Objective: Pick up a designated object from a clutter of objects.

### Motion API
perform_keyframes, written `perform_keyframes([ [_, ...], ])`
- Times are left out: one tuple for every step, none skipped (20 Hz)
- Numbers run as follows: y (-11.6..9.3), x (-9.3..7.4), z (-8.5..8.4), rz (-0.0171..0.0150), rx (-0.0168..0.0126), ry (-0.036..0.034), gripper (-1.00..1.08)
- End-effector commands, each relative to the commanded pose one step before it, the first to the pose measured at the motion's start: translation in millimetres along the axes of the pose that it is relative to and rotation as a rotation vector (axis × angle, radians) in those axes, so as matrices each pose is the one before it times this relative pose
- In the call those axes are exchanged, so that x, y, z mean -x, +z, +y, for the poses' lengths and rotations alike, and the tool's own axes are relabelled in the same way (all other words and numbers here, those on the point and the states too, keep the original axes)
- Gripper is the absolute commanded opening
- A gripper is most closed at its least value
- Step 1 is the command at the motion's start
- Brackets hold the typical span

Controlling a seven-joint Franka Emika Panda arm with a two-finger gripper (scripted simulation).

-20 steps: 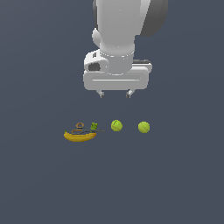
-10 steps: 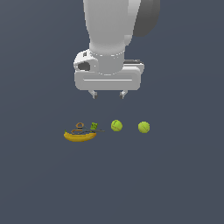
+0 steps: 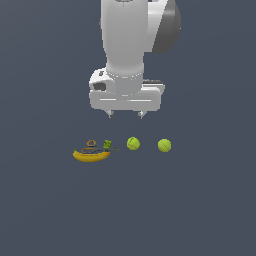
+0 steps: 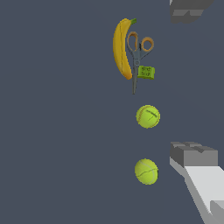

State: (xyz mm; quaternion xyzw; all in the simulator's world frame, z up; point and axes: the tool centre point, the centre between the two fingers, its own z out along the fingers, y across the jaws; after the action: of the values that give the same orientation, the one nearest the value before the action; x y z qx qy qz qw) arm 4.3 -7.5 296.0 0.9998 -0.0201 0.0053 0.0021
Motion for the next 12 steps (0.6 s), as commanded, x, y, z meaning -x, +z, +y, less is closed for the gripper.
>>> perform_keyframes([
  [14.38,0.54,-2.45,-0.00129,-0.00006,0.02347,1.00],
  [6.77,0.39,-1.14,-0.00029,-0.00005,0.01145,1.00],
  [7.27,0.55,-1.21,-0.00032,-0.00005,0.01237,1.00],
  [7.77,0.74,-1.28,-0.00035,-0.00006,0.01328,1.00],
  [8.26,0.96,-1.34,-0.00037,-0.00007,0.01418,1.00],
  [8.74,1.22,-1.39,-0.00040,-0.00007,0.01509,1.00],
  [9.20,1.50,-1.41,-0.00042,-0.00008,0.01603,1.00],
  [9.65,1.82,-1.43,-0.00045,-0.00009,0.01692,1.00],
  [10.03,2.17,-1.41,-0.00048,-0.00009,0.01776,1.00],
  [10.01,2.44,-1.33,-0.00049,-0.00010,0.01792,1.00],
  [9.91,2.70,-1.22,-0.00049,-0.00010,0.01792,1.00],
  [9.80,2.94,-1.10,-0.00050,-0.00010,0.01792,1.00],
])
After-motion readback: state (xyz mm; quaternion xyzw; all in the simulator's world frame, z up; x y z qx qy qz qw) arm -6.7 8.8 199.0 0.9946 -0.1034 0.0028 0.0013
